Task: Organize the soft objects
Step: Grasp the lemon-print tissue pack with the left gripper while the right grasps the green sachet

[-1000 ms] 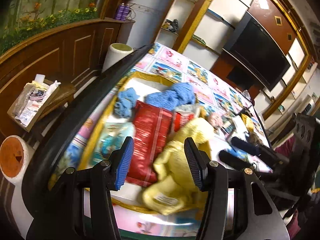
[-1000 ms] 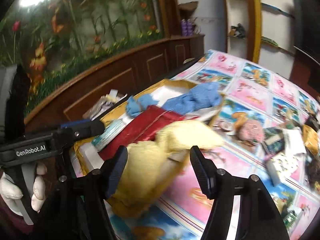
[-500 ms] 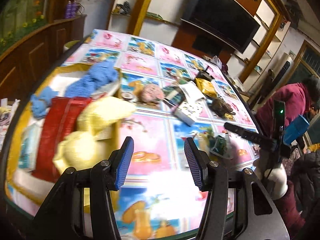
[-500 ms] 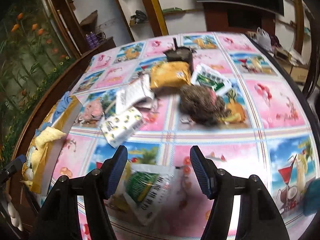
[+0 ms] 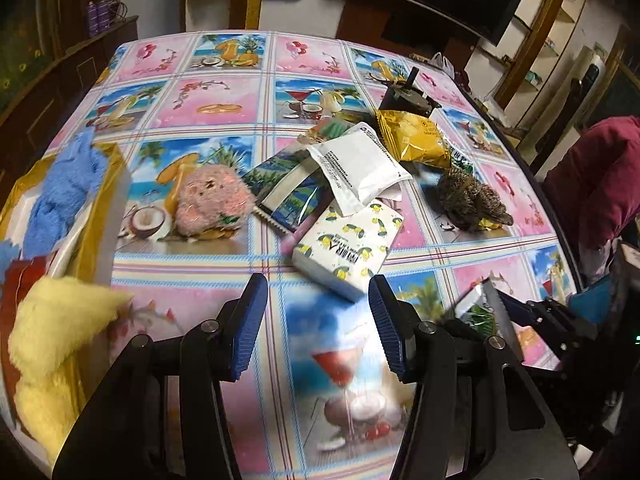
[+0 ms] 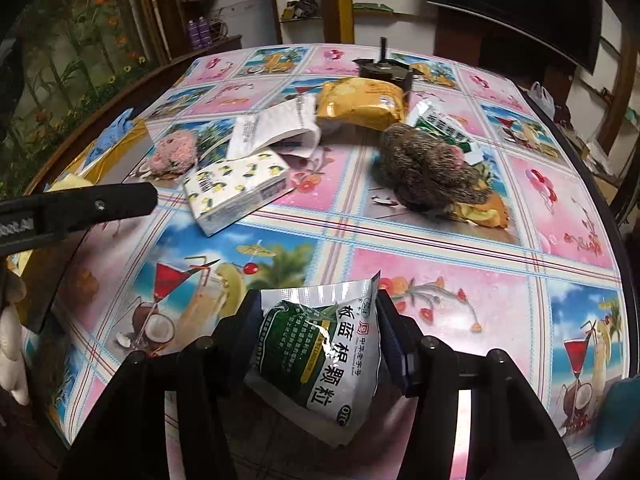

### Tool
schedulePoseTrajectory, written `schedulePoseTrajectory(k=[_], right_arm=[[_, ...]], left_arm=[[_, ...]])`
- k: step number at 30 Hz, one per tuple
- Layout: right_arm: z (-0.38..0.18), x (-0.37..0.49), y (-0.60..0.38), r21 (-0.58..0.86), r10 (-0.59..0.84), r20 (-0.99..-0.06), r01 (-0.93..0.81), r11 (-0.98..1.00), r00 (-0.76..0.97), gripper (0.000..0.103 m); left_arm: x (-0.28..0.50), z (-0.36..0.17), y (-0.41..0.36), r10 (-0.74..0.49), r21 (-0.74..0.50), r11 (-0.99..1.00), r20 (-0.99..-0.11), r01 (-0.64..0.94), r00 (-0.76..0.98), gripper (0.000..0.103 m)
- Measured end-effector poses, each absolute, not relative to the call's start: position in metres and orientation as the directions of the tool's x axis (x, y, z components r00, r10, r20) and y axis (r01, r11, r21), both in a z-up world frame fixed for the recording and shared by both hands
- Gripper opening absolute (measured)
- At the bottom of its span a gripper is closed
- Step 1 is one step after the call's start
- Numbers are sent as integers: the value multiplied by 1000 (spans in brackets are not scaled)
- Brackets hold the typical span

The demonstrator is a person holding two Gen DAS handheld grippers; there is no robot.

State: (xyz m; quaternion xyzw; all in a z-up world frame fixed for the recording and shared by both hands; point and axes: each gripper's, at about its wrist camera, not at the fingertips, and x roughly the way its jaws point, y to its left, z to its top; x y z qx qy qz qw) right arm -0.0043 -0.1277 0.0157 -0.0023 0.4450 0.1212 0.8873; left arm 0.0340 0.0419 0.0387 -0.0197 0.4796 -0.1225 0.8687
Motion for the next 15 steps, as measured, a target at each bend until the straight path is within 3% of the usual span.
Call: schedulePoseTrajectory(k=[3, 5, 8, 11, 13, 14, 15], right_arm=[[16, -1, -153, 167, 224, -783, -150, 974, 581, 56], [17, -2, -162, 208, 247, -777, -136, 969, 579, 56], [16, -3, -160, 202, 245, -777, -139, 970, 580, 57], [17, -4, -157, 192, 239, -778, -143, 971, 581, 57], [17, 0, -155, 198, 244, -778, -142, 970, 578, 57], [17, 0, -155, 200, 246, -777, -143, 969, 579, 57], [17, 0, -155, 201, 247, -776, -143, 969, 581, 57]], left_arm=[[52, 28, 21, -196, -78, 968, -830, 239, 522, 53], [60, 25, 9, -190, -43, 962, -817, 270, 545, 63], [68, 23, -1, -179, -11, 957, -808, 289, 562, 71], [71, 8, -15, -151, 33, 945, -840, 326, 522, 72], [66, 5, -17, -152, 49, 940, -828, 339, 540, 66], [65, 6, -15, -176, 18, 940, -830, 340, 529, 52], [65, 7, -13, -173, 8, 944, -837, 329, 518, 52]])
